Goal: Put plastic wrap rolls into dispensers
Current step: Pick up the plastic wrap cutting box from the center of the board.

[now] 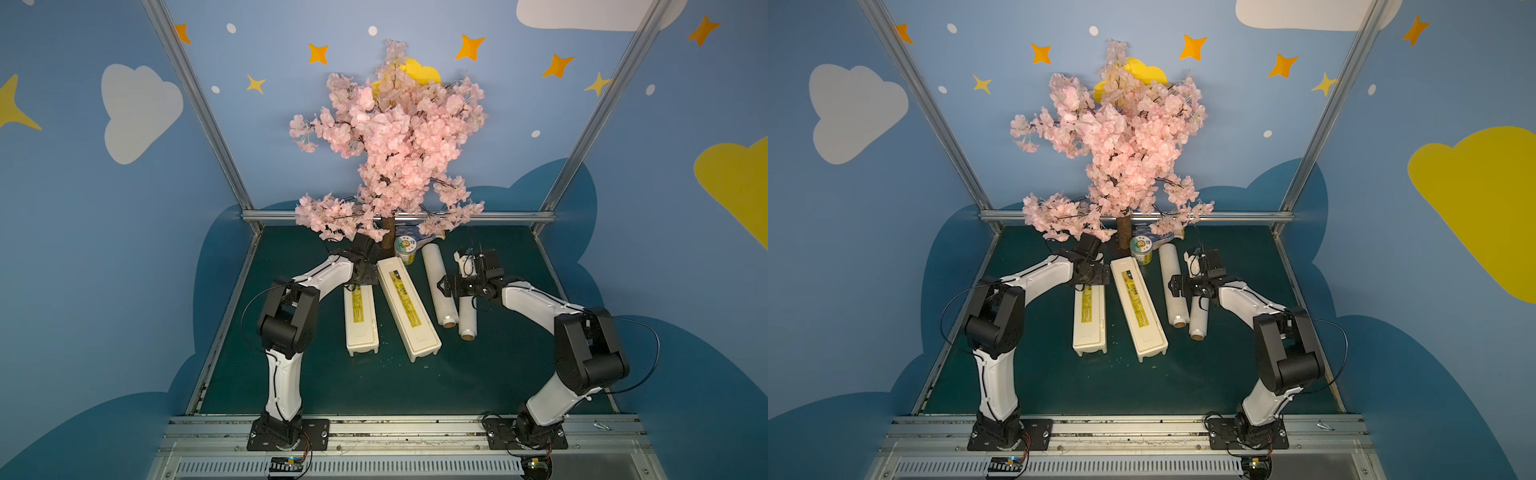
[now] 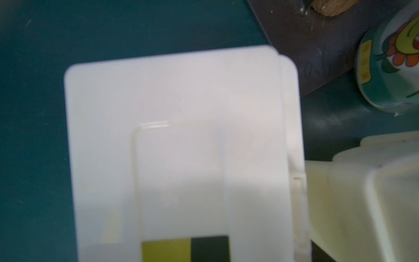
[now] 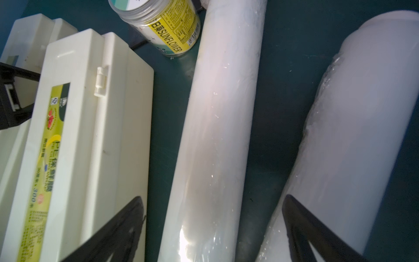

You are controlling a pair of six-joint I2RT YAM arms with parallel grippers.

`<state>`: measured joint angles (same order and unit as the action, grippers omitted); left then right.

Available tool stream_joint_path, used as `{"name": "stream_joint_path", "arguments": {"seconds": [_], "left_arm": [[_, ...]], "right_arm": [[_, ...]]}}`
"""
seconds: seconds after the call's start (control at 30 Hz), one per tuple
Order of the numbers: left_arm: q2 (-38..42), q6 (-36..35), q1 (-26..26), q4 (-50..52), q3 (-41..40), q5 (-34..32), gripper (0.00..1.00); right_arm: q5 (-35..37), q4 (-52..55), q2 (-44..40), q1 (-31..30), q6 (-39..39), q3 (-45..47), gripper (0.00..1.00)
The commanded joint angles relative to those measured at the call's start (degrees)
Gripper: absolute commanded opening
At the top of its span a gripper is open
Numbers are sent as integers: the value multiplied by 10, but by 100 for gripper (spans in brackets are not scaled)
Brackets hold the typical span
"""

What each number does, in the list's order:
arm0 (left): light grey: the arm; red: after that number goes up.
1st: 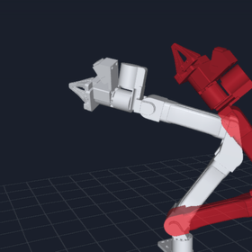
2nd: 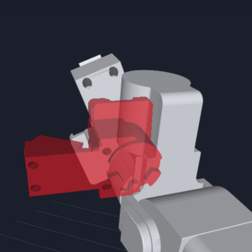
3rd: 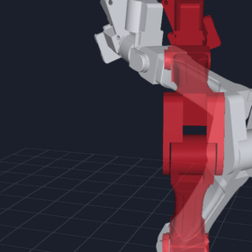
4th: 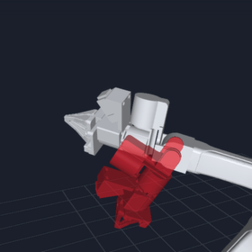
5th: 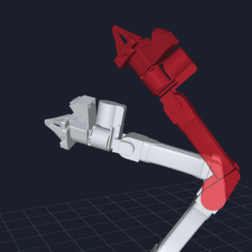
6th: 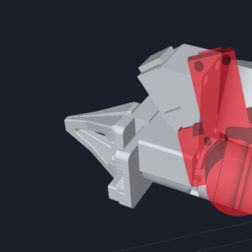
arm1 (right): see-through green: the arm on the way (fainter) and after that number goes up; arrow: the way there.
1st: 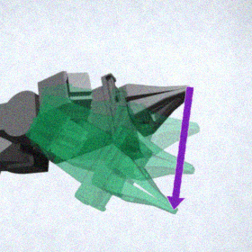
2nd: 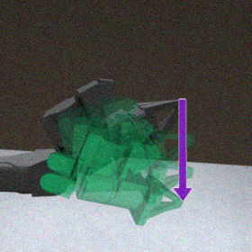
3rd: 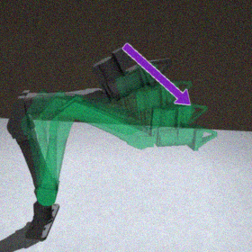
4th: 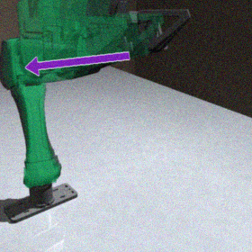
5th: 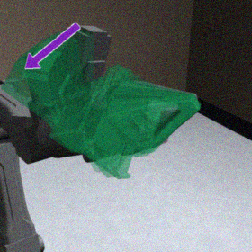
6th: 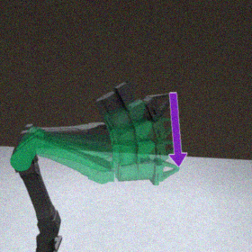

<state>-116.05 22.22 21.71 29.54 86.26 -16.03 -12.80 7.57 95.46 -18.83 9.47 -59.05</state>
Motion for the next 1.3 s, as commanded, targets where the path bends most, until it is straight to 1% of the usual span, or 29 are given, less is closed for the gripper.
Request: {"name": "stream_joint_path", "arguments": {"seconds": [0.0,0.13,0.23,0.33,0.4,0.5,0.53,0.57,0.63,0.7,0.77,0.83,0.9,0.97,1.03,1.17,1.27], "left_arm": [[-2,-28,0,2,14,6,98],[-3,-56,-7,-3,25,30,89],[7,-91,-16,-11,23,66,81],[34,-142,-25,-27,5,112,79],[55,-185,-28,-28,-4,141,80],[81,-231,-35,-15,-10,182,79],[89,-241,-37,-12,-14,194,77],[98,-256,-39,-10,-19,210,74],[116,-268,-43,-2,-26,205,73],[141,-275,-49,-5,-42,209,73],[170,-287,-56,-10,-58,224,73],[195,-304,-59,-8,-68,245,74],[213,-331,-59,-1,-73,282,74],[228,-359,-59,8,-75,351,73],[239,-381,-56,4,-81,399,73],[253,-410,-41,-1,-91,452,73],[254,-460,-20,12,-93,463,73]], "right_arm": [[-5,6,11,-5,10,-15,94],[-17,3,14,-8,6,-19,94],[-56,-13,10,-10,-16,-16,94],[-112,-53,-4,-13,-55,0,94],[-166,-80,-16,-13,-91,14,94],[-210,-104,-25,-14,-135,22,94],[-220,-113,-26,-13,-148,25,94],[-238,-122,-26,-13,-166,25,94],[-253,-143,-23,-13,-191,26,94],[-282,-162,-19,-12,-204,21,94],[-329,-170,-8,-12,-225,7,94],[-358,-174,6,-13,-228,-12,94],[-385,-175,22,-14,-230,-33,94],[-412,-176,37,-15,-237,-53,94],[-436,-175,45,-16,-257,-65,94],[-468,-191,53,-19,-266,-76,94],[-490,-188,51,-19,-266,-83,95]]}}
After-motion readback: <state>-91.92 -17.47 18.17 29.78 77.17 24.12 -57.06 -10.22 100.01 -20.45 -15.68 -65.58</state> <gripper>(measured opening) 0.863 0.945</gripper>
